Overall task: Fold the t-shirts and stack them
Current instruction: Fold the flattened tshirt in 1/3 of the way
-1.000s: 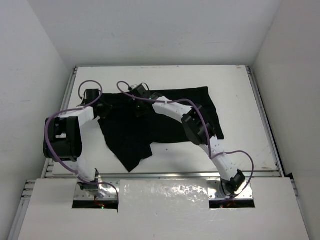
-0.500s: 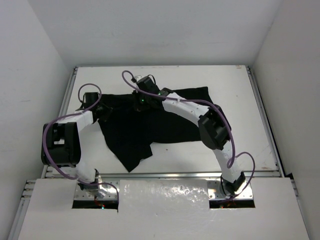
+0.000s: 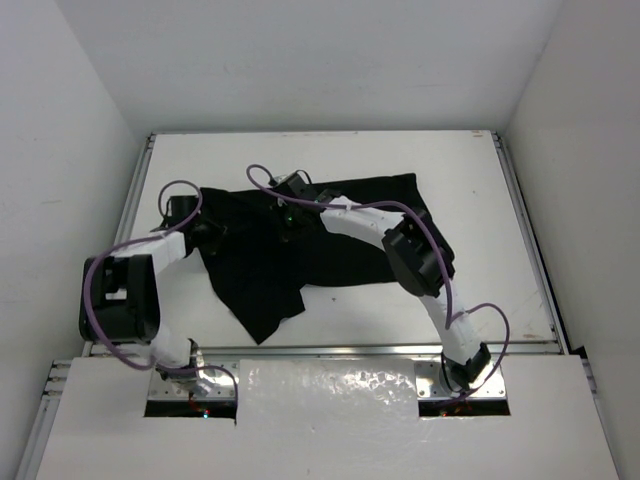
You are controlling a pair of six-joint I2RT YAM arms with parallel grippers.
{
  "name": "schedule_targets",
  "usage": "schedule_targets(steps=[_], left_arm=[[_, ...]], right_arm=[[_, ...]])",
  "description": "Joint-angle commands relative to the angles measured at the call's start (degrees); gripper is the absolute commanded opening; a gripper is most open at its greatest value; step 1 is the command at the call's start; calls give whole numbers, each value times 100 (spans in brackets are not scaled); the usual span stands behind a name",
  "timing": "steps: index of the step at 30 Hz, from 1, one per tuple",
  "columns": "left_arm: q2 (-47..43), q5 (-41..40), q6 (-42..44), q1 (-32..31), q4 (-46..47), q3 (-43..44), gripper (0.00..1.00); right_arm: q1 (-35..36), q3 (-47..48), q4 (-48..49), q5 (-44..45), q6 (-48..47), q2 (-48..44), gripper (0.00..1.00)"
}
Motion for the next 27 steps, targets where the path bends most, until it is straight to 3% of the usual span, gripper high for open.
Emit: schedule_targets(steps=[1, 6, 13, 15, 16, 18, 19, 21, 23, 24, 25, 27], left_arm=[[-698, -150, -86, -40, 65, 21, 0], [-1260, -502, -130, -84, -120, -110, 0], [-1376, -230, -7, -216, -6, -550, 2], [-1481, -194, 107, -216, -14, -620, 17], [-1551, -247, 142, -216, -32, -638, 33], [-1797, -361, 151, -216, -198, -629, 61], [-1876, -448, 125, -216, -260, -612, 82], [-2052, -773, 64, -216, -305, -437, 88], [-1870, -1298, 55, -164, -357, -182, 88], [-1729, -1389, 20, -111, -331, 106, 86], [-1545, -1442, 2, 20, -296, 275, 78], [-755, -1626, 221, 91, -312, 1047, 75]], right_arm=[[16, 165, 55, 91, 24, 93, 0], [7, 271, -95, 232, 41, 243, 0], [-1, 34, -95, 294, 94, 33, 4], [7, -45, -69, 268, 76, -55, 12], [7, -133, -77, 268, 76, -169, 32], [-2, -265, -8, 285, 50, -336, 49], [-10, -396, -7, 294, 41, -442, 57], [-19, -493, -16, 294, 15, -749, 61], [-37, -678, -24, 294, 15, -1099, 66], [-54, -748, -33, 390, 23, -1241, 67], [-54, -914, -7, 382, 6, -1373, 68], [-63, -1056, 19, 338, -73, -1716, 70]])
